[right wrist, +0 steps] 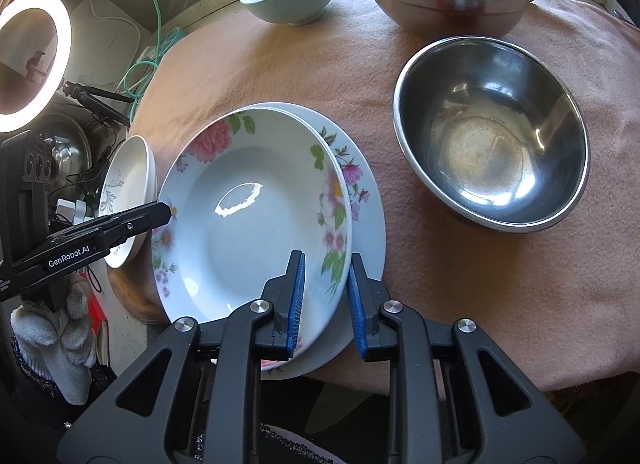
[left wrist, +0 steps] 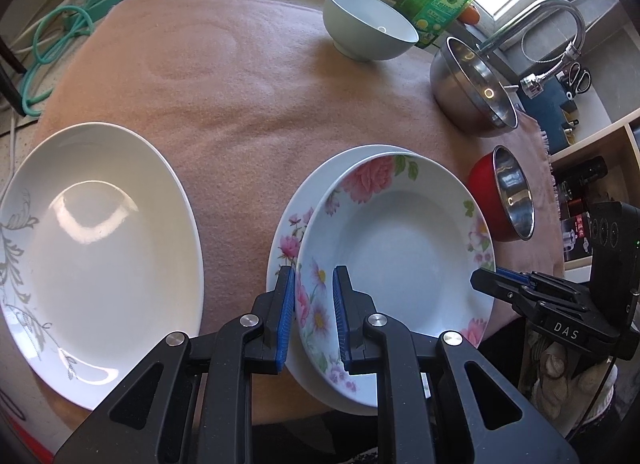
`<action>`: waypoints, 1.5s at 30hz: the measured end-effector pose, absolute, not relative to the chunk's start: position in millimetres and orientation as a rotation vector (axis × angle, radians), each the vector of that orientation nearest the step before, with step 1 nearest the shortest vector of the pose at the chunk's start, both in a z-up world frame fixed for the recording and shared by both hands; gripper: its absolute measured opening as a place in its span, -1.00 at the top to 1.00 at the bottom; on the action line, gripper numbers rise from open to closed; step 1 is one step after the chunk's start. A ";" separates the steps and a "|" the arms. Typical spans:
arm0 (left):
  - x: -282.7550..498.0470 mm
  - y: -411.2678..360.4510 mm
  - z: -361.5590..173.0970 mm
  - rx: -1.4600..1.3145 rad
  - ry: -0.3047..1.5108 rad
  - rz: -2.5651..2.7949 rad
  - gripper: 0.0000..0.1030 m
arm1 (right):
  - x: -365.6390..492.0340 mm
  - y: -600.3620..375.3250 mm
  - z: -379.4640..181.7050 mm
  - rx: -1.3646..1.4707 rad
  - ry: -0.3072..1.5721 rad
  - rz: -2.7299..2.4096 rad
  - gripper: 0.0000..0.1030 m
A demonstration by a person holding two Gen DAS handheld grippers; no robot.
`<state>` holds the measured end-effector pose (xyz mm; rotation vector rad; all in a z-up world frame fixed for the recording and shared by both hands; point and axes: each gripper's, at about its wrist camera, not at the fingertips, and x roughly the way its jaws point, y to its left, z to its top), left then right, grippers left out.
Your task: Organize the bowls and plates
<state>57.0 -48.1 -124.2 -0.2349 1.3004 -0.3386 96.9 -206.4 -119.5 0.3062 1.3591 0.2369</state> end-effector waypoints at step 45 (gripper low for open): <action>-2.5 98.7 -94.3 -0.466 1.101 0.042 0.38 | 130.8 -109.3 -68.5 0.166 1.150 0.376 -0.58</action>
